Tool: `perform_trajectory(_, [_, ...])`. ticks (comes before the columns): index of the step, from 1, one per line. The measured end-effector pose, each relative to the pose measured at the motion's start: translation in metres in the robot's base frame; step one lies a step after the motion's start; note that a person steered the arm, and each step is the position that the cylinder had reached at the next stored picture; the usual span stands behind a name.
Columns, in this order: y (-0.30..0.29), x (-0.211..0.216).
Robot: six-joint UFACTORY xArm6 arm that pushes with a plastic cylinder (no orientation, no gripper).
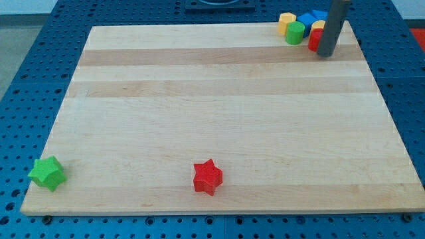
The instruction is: Move your arm toward the red star
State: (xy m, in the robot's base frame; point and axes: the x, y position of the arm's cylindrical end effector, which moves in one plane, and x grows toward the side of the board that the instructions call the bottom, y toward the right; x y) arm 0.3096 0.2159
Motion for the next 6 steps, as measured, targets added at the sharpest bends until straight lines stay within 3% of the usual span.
perform_trajectory(1, [0.017,0.086])
perform_trajectory(2, [-0.054,0.196])
perform_trajectory(3, [-0.090,0.204])
perform_trajectory(4, [-0.159,0.166])
perform_trajectory(5, [-0.274,0.184])
perform_trajectory(6, [-0.349,0.230])
